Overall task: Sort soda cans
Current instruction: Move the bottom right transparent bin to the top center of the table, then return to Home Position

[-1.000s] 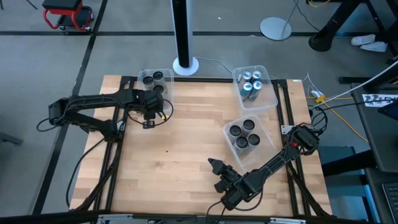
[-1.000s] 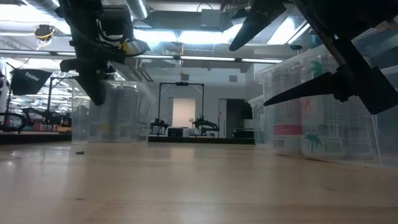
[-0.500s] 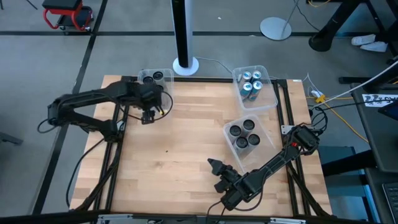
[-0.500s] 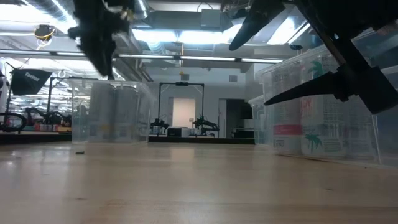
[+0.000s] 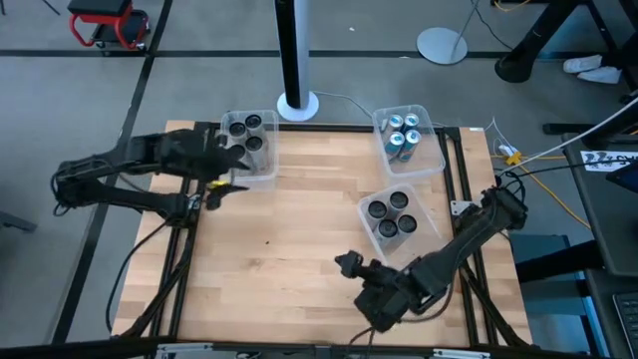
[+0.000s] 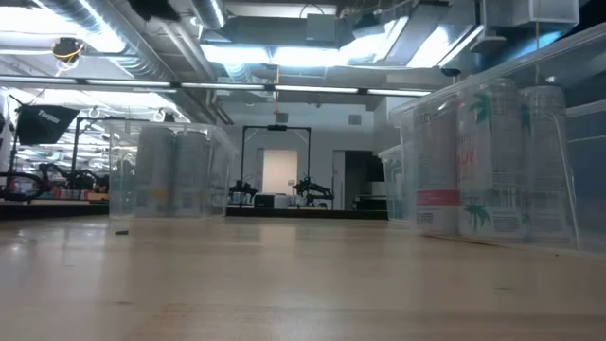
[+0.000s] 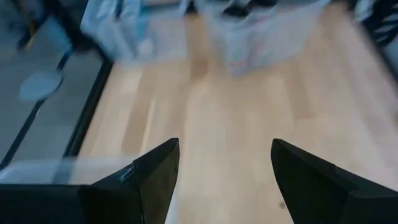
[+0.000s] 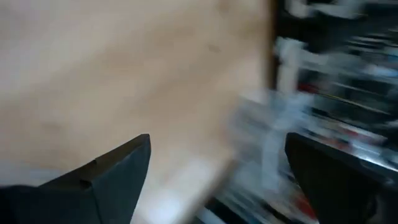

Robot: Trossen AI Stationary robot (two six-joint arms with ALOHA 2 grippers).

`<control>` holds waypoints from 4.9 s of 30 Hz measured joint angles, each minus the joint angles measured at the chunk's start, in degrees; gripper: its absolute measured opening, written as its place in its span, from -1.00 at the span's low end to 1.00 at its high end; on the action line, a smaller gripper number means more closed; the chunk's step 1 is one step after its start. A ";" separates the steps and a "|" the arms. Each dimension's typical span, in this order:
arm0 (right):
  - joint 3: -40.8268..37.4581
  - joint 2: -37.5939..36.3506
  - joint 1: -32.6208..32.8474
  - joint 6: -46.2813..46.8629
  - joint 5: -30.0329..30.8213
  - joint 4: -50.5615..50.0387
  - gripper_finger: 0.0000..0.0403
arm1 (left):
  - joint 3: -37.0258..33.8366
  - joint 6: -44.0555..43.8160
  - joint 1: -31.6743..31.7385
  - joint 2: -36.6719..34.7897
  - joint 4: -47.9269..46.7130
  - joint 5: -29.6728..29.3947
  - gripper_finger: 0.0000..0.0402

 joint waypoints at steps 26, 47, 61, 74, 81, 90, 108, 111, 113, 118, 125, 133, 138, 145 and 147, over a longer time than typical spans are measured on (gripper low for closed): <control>2.58 -2.09 3.51 48.33 -35.81 -32.65 0.85 | -0.07 -3.15 -3.97 0.42 1.52 0.25 0.21; -10.31 -2.09 3.52 44.25 -37.84 -32.44 -0.84 | -0.07 -4.55 -3.97 3.85 1.46 0.28 0.21; -10.04 -2.29 -7.29 37.24 -30.04 -20.26 -0.87 | -0.07 -5.14 -3.95 3.83 1.05 0.28 0.21; -10.18 -2.11 -20.45 32.56 -25.68 -8.17 -0.80 | -0.07 -6.39 -3.96 3.85 1.16 0.28 0.21; -10.32 -1.95 -28.18 26.87 -26.13 -1.20 -0.76 | -0.07 -8.26 -3.96 3.96 1.56 0.28 0.21; -10.28 -1.69 -37.58 23.08 -25.07 3.80 -0.75 | -0.07 -10.02 -3.95 3.98 1.71 0.28 0.21; -10.24 4.53 -46.61 10.63 -26.78 24.33 -0.69 | -0.07 -10.31 -3.95 4.00 1.62 0.19 0.21; -10.24 4.58 -46.61 9.06 -24.99 24.32 -0.66 | -0.07 -10.32 -3.95 4.00 1.62 0.19 0.21; -10.24 4.60 -46.61 8.36 -24.33 24.41 -0.58 | -0.07 -11.31 -3.95 4.00 1.55 0.17 0.21; -10.24 4.60 -46.61 8.22 -23.99 24.58 -0.24 | -0.07 -13.59 -3.95 4.00 1.51 0.14 0.21; -7.96 1.29 -45.96 5.45 -27.21 23.30 0.08 | -0.07 -13.13 -3.95 3.98 1.83 0.14 0.21; -1.15 -2.70 -45.02 -2.76 -29.23 16.79 0.14 | -0.07 -10.00 -3.95 3.94 1.75 0.14 0.19; -1.16 -7.11 -40.04 -12.59 -29.21 14.86 0.06 | -0.65 -8.24 -4.00 3.09 2.69 0.14 0.00; -14.68 -17.05 -32.66 -14.20 -26.16 17.88 -0.52 | -12.36 -7.93 -4.00 -7.26 16.98 0.30 -0.55; -21.57 -20.96 -31.35 -14.31 -28.40 23.03 -0.71 | -16.21 -8.31 -4.01 -10.48 22.68 1.66 -0.70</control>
